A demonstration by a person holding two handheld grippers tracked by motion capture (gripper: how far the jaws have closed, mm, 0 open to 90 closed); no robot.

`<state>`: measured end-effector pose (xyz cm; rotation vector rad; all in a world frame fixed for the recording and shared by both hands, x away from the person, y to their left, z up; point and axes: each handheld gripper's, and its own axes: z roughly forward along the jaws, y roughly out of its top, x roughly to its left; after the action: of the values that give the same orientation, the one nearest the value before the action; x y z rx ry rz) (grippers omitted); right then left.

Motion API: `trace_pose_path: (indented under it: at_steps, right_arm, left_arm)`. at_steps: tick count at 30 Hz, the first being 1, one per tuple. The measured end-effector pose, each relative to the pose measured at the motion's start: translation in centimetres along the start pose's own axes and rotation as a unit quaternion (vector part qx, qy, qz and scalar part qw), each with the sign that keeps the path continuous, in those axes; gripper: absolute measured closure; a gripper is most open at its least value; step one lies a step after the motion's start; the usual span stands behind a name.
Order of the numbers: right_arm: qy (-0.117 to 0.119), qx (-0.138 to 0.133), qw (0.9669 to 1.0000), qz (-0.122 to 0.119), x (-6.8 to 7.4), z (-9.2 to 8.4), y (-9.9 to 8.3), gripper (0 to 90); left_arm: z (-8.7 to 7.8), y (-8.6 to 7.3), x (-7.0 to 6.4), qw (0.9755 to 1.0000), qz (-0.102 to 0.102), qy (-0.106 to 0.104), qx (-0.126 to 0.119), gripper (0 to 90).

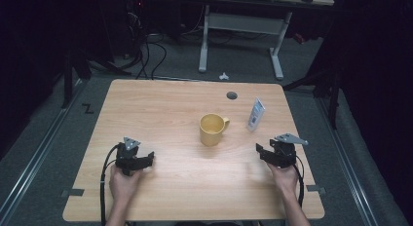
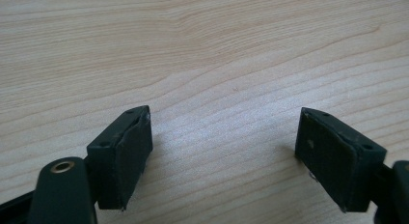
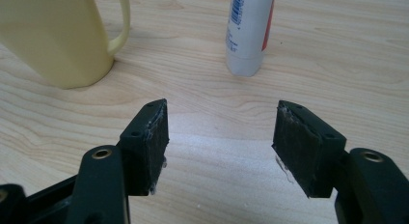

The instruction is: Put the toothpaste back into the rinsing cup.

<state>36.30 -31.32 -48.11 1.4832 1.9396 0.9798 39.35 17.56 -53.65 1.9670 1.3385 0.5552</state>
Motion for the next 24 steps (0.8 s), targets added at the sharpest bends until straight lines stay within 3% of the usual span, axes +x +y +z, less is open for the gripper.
trace_pose_path:
  at_steps: [24]
  right_arm:
    - [0.007,-0.023,0.9995,0.022,-1.1,1.0,2.5,40.4]
  left_arm:
    - [0.0,0.0,-0.1,1.0000,0.002,0.004,0.001,21.5]
